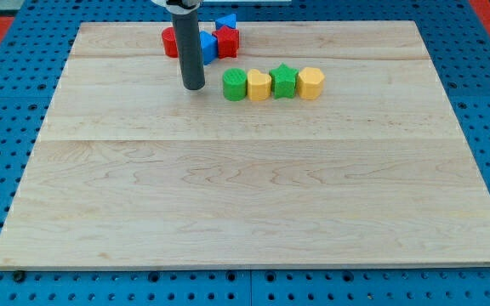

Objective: Separate the group of blocks from the green circle

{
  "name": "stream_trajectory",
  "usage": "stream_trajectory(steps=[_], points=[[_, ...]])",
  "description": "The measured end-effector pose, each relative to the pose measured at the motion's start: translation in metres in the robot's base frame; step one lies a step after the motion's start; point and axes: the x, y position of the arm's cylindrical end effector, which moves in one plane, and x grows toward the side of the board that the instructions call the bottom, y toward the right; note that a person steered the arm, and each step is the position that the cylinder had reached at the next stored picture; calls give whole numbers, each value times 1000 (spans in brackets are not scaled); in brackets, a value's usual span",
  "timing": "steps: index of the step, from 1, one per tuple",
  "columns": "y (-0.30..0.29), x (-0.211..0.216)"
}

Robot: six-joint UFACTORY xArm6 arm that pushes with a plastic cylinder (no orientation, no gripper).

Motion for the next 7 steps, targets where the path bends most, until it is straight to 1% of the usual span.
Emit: stream_trajectory(steps=[1, 2, 3, 4, 5, 6, 7], points=[[0, 0], [0, 13], [30, 48], [97, 35], [70, 49], [21, 42], [26, 11]])
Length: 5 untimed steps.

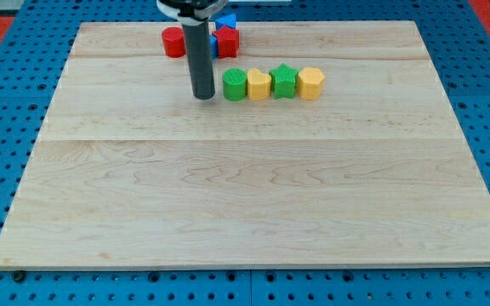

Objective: Separate the group of blocks from the green circle

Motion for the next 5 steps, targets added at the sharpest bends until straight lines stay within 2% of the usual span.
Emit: stream_trajectory(steps=[2, 3, 4, 5], points=[[148, -6], [158, -6], [176, 12], [222, 5]])
